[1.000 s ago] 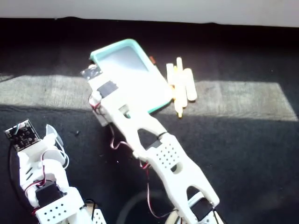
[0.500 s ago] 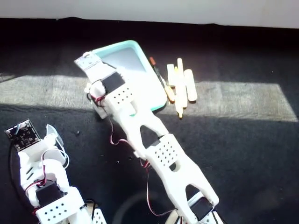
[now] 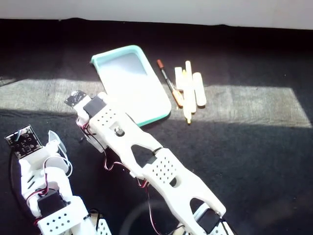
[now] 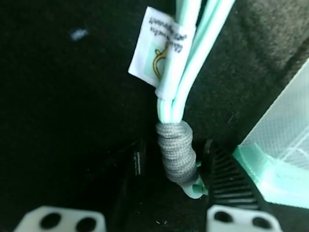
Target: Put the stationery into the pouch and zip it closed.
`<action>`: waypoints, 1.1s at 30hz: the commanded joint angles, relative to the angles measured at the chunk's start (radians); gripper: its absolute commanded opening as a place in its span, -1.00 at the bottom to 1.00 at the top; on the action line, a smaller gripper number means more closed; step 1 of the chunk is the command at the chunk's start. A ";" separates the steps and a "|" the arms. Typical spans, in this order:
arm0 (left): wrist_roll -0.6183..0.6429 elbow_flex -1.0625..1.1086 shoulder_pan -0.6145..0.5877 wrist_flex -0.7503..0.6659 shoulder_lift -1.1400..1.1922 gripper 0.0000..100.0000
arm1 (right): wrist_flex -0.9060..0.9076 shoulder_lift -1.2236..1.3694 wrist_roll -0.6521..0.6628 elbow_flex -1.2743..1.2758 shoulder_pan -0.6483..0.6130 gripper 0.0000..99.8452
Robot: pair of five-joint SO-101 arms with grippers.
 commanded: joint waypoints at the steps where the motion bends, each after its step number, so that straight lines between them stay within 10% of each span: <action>1: 0.008 0.018 -0.002 -0.017 -0.001 -0.68 | 0.007 -0.012 0.011 -0.002 -0.002 -0.59; 11: 0.008 0.018 -0.002 -0.017 -0.001 -0.68 | 0.007 -0.018 0.012 -0.012 0.001 -1.00; 33: 0.008 -0.033 0.125 -0.017 -0.002 -0.68 | 0.007 -0.120 0.048 -0.441 0.173 -0.99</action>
